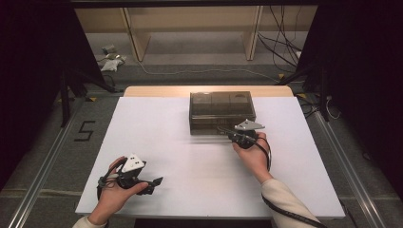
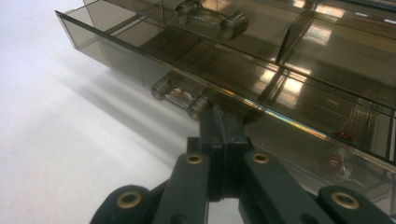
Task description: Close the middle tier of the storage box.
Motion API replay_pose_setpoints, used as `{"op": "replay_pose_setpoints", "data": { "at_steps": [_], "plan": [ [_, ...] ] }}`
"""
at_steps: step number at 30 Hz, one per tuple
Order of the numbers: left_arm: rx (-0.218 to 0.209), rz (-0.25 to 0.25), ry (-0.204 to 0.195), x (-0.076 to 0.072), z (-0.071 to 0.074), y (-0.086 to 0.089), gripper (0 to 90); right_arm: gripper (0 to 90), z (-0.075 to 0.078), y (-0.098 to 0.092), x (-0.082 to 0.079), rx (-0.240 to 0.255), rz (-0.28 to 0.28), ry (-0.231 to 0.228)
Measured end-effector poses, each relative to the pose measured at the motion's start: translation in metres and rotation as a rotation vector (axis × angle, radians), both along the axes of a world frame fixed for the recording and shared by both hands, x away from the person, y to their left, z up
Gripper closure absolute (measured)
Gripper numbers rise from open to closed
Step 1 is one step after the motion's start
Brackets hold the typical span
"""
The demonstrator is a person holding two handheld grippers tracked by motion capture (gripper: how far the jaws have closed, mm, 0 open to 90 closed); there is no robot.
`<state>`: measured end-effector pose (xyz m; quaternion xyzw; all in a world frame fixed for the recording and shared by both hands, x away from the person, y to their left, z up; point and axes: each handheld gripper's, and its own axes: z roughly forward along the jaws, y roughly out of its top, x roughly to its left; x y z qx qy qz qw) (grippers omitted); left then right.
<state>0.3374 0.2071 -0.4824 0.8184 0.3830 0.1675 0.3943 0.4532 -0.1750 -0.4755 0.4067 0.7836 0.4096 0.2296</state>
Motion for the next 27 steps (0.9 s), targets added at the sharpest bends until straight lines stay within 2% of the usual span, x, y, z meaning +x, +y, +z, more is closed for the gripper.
{"op": "replay_pose_setpoints", "data": {
  "at_steps": [27],
  "plan": [
    [-0.001, -0.003, 0.0, 0.0, 0.0, 0.0, 11.8, 90.0, 0.0, 0.002, 0.012, -0.015, -0.015, -0.015]
  ]
}}
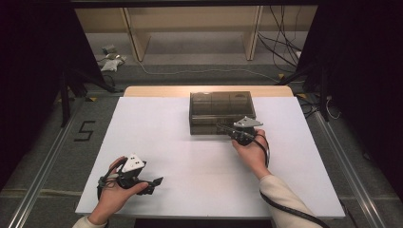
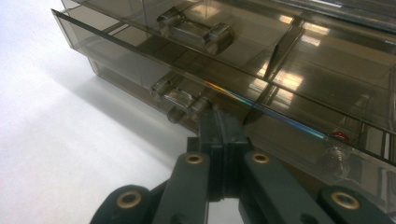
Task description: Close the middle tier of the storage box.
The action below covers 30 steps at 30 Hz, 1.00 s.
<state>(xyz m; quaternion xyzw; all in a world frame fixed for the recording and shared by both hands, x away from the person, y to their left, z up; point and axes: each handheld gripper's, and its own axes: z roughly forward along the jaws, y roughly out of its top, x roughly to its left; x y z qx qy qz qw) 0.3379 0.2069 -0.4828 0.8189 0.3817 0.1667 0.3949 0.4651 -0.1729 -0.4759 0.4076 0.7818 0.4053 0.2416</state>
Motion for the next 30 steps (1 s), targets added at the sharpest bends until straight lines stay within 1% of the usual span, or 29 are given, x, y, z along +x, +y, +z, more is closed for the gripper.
{"op": "replay_pose_setpoints", "data": {
  "at_steps": [19, 30],
  "plan": [
    [-0.001, -0.001, 0.0, 0.0001, 0.0, 0.0001, 11.8, 90.0, -0.0001, 0.0015, 0.0088, -0.003, -0.013, -0.007],
    [-0.002, -0.002, -0.001, 0.0, 0.0001, -0.0001, 11.6, 90.0, -0.0002, 0.0015, 0.0102, -0.001, -0.013, -0.008]
  ]
}}
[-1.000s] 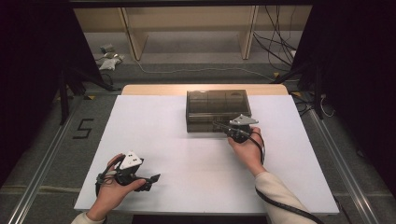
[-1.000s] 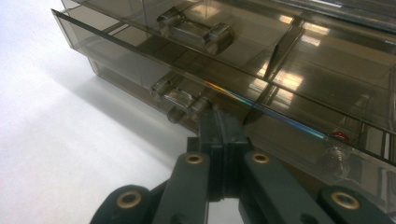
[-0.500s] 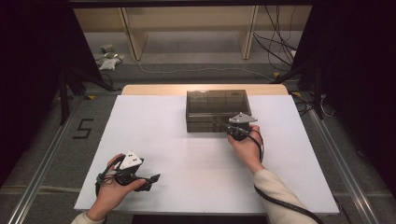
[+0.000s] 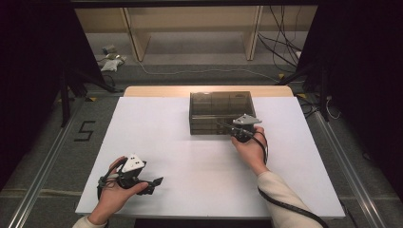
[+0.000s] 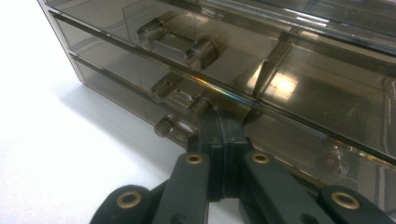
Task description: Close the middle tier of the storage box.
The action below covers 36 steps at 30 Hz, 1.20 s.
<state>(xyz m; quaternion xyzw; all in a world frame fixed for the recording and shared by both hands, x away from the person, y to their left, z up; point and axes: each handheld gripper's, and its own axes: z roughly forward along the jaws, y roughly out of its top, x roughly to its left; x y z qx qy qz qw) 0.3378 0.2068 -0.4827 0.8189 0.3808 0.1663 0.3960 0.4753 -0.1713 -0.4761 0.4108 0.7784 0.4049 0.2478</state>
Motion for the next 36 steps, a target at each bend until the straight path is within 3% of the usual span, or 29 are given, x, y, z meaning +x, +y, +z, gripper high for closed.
{"op": "replay_pose_setpoints", "data": {
  "at_steps": [13, 28, 36],
  "plan": [
    [-0.001, 0.002, 0.001, 0.0, 0.0, 0.001, 11.6, 90.0, 0.002, -0.001, -0.002, -0.02, 0.017, -0.022],
    [0.001, 0.002, 0.002, 0.0, 0.0, 0.0, 11.6, 77.4, 0.008, -0.007, -0.018, -0.054, 0.064, -0.055],
    [0.002, 0.002, 0.002, 0.0, -0.001, 0.0, 11.6, 67.7, 0.009, -0.012, -0.03, -0.028, 0.101, -0.051]
  ]
}}
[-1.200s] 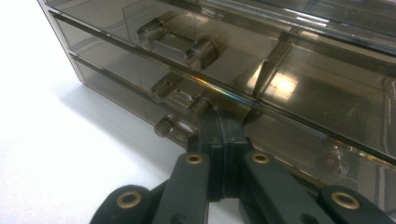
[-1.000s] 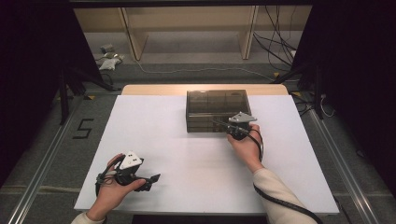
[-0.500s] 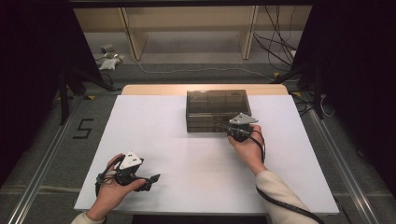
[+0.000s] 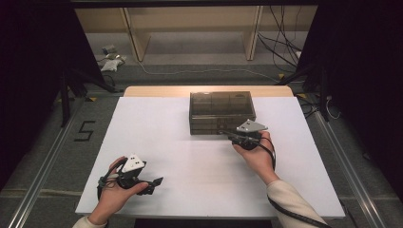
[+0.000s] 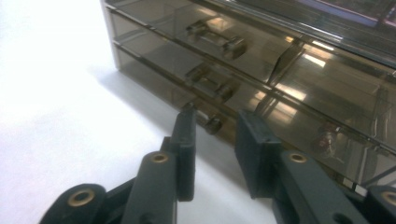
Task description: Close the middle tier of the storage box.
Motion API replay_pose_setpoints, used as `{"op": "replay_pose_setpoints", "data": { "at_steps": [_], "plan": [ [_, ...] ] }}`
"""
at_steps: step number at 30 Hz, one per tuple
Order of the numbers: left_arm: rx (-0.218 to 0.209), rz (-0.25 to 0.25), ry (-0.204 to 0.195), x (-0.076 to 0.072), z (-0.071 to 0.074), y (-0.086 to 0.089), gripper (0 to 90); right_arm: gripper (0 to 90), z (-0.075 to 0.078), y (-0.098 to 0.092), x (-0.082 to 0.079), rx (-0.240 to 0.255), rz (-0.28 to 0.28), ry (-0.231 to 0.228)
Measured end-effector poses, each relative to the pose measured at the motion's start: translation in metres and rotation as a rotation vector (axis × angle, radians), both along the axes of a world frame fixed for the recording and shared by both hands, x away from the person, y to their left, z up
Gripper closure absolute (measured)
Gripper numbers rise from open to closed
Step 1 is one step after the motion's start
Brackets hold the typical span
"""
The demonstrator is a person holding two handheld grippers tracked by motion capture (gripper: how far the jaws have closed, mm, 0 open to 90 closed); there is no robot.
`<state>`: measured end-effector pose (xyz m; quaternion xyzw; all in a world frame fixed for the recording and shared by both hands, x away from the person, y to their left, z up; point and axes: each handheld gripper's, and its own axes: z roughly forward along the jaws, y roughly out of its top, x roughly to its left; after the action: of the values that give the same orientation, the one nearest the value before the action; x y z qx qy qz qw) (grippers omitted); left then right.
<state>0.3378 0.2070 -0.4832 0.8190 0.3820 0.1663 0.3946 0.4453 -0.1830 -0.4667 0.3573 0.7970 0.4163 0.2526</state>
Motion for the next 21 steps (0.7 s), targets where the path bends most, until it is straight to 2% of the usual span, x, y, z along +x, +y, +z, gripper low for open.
{"op": "replay_pose_setpoints", "data": {
  "at_steps": [5, 14, 21],
  "plan": [
    [0.0, 0.0, -0.001, 0.0, 0.0, 0.0, 11.6, 61.0, 0.001, -0.004, -0.008, 0.015, 0.024, 0.012],
    [0.0, 0.0, 0.0, 0.0, 0.0, 0.0, 11.6, 54.0, 0.003, -0.009, -0.023, 0.046, 0.084, 0.031],
    [-0.001, 0.001, 0.0, 0.0, 0.0, 0.0, 11.5, 45.0, 0.004, -0.012, -0.033, 0.032, 0.118, 0.047]
  ]
}}
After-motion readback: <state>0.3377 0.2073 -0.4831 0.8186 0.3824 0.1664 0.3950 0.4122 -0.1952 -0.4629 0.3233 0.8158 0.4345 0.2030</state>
